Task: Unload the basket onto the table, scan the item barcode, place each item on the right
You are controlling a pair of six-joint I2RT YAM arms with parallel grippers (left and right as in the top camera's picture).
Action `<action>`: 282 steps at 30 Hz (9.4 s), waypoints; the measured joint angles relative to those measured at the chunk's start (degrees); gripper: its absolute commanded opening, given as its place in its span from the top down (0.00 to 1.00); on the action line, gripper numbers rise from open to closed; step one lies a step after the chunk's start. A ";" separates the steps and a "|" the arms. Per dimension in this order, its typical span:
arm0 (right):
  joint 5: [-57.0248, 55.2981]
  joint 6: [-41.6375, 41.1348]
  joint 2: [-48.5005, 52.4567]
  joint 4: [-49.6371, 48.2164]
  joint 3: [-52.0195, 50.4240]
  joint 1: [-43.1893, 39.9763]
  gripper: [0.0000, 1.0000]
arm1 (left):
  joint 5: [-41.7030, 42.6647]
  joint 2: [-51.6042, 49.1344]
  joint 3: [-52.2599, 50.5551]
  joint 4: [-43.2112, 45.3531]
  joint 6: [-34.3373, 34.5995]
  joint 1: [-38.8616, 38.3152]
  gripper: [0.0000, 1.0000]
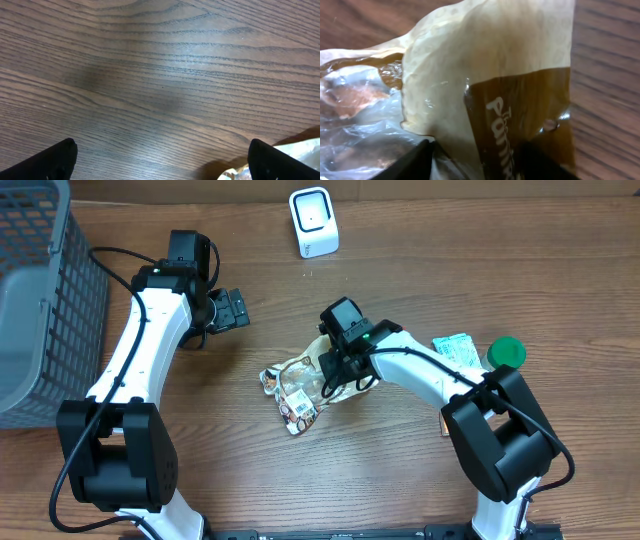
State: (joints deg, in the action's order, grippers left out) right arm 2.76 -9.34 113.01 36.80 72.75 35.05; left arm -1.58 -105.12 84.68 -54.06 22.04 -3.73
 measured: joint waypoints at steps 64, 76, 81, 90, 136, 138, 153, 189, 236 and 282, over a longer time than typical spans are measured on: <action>-22.64 21.05 -16.26 -23.67 36.00 -4.52 0.96 | -0.02 0.00 0.00 0.02 0.00 0.00 0.00; -33.44 32.74 4.63 -46.25 36.00 -4.52 0.96 | -0.02 0.00 0.00 0.02 0.00 0.00 0.00; -37.68 36.65 12.94 -59.23 35.98 -4.52 0.96 | 0.00 0.00 0.00 0.02 0.00 0.00 0.00; -41.40 50.60 26.64 -81.37 35.98 -4.55 0.96 | 0.00 0.00 0.00 0.00 0.00 0.00 0.00; -40.74 68.94 35.08 -85.68 35.98 -4.98 0.96 | 0.00 0.00 0.00 0.00 0.00 0.00 0.00; -40.98 68.94 35.08 -85.68 35.98 -4.50 0.96 | 0.00 0.00 0.00 0.00 0.00 0.00 0.00; -47.78 68.94 35.08 -83.30 35.98 0.63 0.96 | 0.00 0.00 0.00 0.02 0.00 0.00 0.00; -59.76 45.92 1.75 1.11 36.89 1.31 0.97 | 0.00 0.00 0.00 0.00 -0.02 0.00 0.00; -17.97 20.92 -1.01 41.62 33.09 -14.16 0.00 | -0.02 0.00 0.00 0.00 0.00 0.00 0.00; -17.11 20.52 -70.69 40.70 32.70 -13.90 0.00 | 0.00 0.00 0.00 0.02 0.00 0.00 0.00</action>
State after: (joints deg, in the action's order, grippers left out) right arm -14.35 11.18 42.33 77.49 105.45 21.15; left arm -1.58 -105.12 84.68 -54.04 22.04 -3.73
